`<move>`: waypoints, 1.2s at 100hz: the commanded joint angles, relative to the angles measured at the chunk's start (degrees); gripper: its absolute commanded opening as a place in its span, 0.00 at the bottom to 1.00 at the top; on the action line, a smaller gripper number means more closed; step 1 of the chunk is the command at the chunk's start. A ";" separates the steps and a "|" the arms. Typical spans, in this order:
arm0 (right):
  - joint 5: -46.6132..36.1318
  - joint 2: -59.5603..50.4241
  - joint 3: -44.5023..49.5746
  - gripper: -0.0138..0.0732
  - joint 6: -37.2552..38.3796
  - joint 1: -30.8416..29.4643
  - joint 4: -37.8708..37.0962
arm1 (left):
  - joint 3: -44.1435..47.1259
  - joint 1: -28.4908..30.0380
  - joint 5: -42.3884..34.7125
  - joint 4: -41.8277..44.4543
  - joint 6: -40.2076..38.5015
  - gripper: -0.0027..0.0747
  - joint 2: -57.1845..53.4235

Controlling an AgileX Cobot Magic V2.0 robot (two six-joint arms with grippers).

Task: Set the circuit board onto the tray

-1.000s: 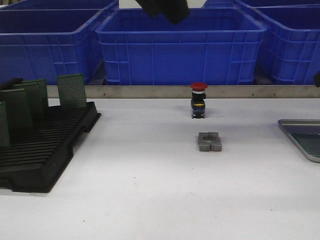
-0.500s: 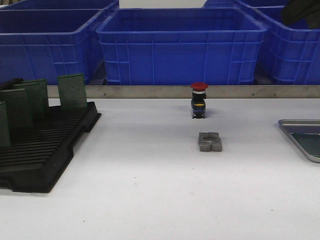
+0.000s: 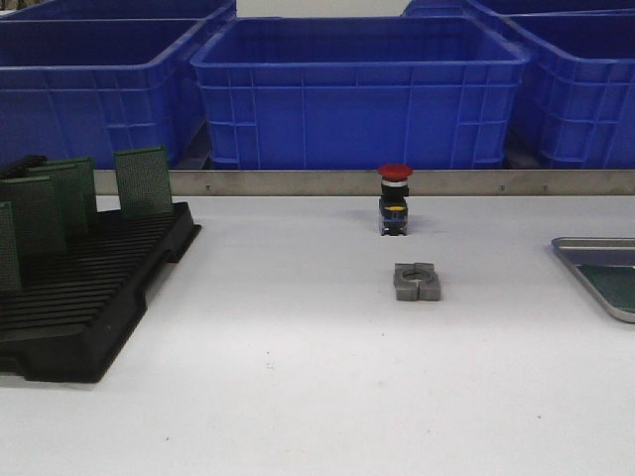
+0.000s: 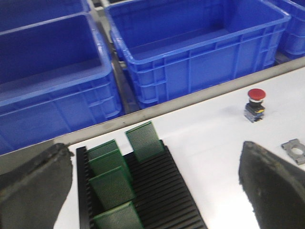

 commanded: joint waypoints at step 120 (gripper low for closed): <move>-7.85 -34.61 17.01 0.08 -0.88 0.03 1.48 | 16.62 2.56 -8.85 -3.67 -0.65 0.01 -22.36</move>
